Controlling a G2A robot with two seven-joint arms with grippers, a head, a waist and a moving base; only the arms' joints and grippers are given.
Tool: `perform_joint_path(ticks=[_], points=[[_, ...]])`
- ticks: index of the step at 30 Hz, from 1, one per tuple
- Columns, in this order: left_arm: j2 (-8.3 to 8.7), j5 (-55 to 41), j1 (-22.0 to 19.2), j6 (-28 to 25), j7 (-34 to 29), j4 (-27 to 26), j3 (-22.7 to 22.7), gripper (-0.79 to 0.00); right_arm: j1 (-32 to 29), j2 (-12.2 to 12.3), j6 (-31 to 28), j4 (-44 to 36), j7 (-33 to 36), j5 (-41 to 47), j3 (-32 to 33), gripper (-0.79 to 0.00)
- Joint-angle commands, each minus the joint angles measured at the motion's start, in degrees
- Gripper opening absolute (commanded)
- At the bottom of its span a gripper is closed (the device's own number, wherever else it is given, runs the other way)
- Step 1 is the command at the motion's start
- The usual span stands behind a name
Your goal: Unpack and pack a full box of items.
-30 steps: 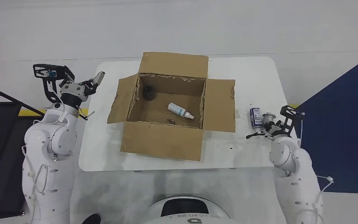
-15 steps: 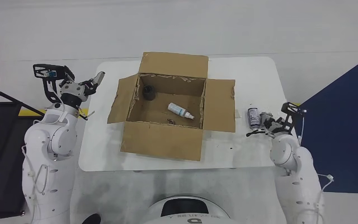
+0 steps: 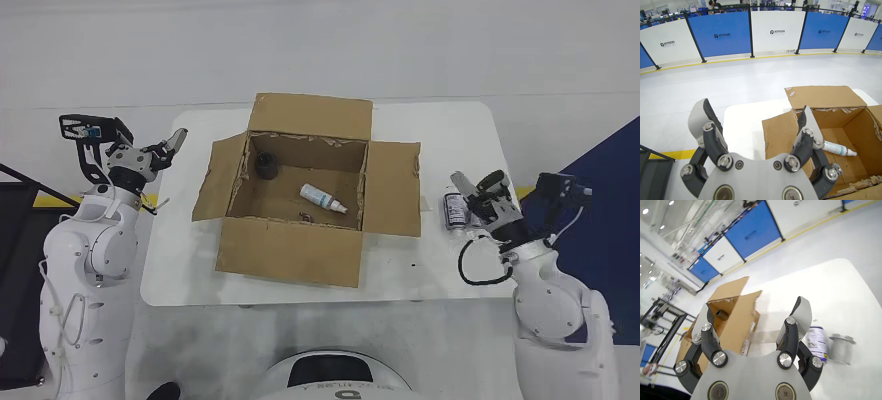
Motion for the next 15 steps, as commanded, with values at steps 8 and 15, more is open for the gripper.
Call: perform_joint_path(ticks=[8, 15], points=[[0.0, 0.0, 0.0, 0.0, 0.0, 0.0, 0.0, 0.0, 1.46, 0.43, -2.85, -4.31, 5.85, -2.07, -4.03, 0.0], [0.0, 0.0, 0.0, 0.0, 0.0, 0.0, 0.0, 0.0, 3.9, 0.8, -5.98, -3.15, 10.39, -5.06, -7.17, 0.0]])
